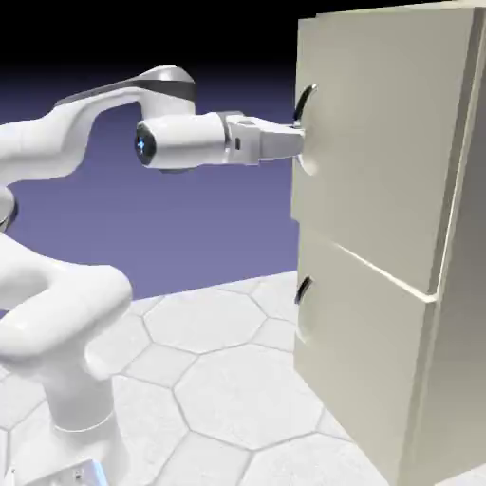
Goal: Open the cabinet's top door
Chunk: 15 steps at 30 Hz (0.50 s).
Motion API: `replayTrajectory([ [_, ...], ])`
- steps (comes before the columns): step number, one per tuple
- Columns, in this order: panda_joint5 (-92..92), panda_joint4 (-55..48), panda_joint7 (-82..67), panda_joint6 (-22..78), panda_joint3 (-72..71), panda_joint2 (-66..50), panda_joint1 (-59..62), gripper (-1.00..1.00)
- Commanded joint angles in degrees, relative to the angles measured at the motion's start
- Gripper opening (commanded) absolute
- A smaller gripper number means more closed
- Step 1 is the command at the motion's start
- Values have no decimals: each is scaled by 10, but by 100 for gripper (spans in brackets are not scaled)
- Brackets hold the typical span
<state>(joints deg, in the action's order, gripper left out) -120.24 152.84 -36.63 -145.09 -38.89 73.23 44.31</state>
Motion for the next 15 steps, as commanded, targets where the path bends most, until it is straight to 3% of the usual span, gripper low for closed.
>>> replayTrajectory([
  [1,15,14,-2,16,21,6,-14,-100],
  [15,260,116,-20,233,311,68,-102,-100],
])
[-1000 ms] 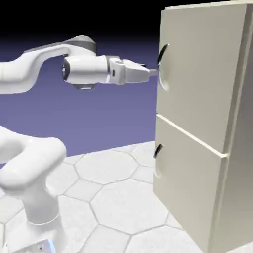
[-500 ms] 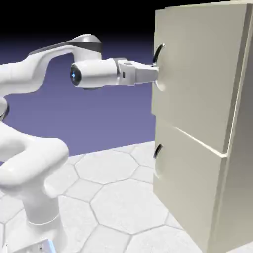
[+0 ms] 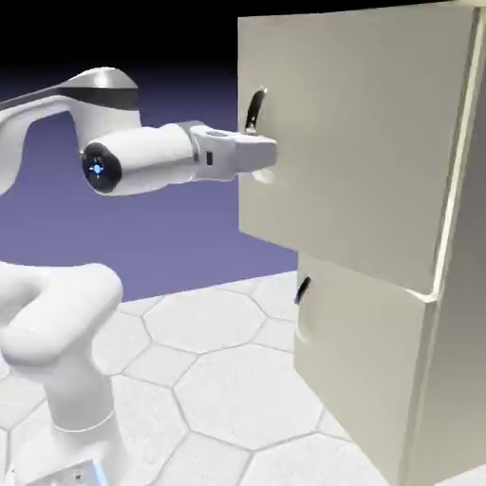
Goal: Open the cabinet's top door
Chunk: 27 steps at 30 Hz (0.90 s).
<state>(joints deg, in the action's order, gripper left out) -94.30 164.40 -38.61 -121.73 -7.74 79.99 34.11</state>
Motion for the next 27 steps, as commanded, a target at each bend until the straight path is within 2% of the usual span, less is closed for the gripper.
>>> replayTrajectory([
  [1,18,1,-2,15,21,0,-1,-100],
  [14,250,-53,-42,228,291,-73,-33,-100],
  [20,346,-131,-68,339,415,-148,-90,-100],
  [27,434,-262,-95,475,561,-242,-211,-100],
])
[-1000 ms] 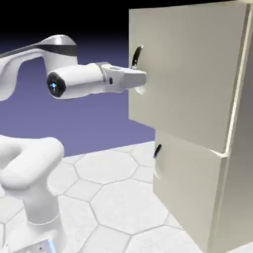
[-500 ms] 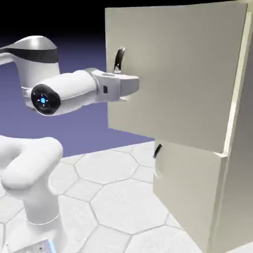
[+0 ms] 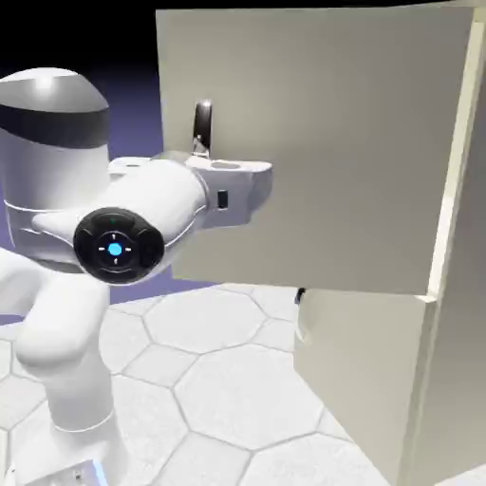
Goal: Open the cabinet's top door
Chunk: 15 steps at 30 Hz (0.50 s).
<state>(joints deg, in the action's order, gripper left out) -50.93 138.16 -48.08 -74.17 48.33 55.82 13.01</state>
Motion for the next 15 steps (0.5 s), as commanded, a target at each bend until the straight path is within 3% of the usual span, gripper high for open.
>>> replayTrajectory([
  [1,9,-20,-3,18,20,-11,-21,-100],
  [15,86,-266,0,203,250,-74,-312,-100],
])
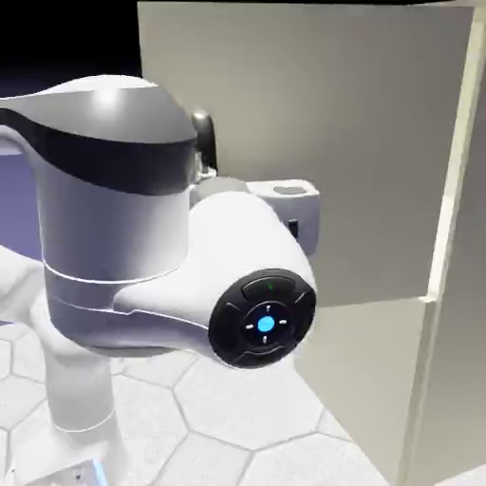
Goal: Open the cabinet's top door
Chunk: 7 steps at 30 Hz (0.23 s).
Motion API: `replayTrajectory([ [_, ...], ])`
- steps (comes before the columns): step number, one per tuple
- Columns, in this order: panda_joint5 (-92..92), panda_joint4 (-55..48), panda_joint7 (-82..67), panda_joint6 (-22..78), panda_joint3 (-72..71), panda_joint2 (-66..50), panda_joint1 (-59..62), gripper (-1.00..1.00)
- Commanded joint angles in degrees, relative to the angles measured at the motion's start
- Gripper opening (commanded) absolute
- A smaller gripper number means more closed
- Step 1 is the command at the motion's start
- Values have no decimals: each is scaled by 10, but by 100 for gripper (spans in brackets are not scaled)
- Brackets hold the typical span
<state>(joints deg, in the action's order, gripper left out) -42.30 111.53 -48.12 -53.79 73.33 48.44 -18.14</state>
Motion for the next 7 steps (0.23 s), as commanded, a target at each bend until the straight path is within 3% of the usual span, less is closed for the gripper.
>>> replayTrajectory([
  [1,4,-16,3,9,13,2,-21,-100],
  [6,20,-98,26,56,72,18,-121,-100],
  [7,20,-98,26,56,72,18,-121,100],
])
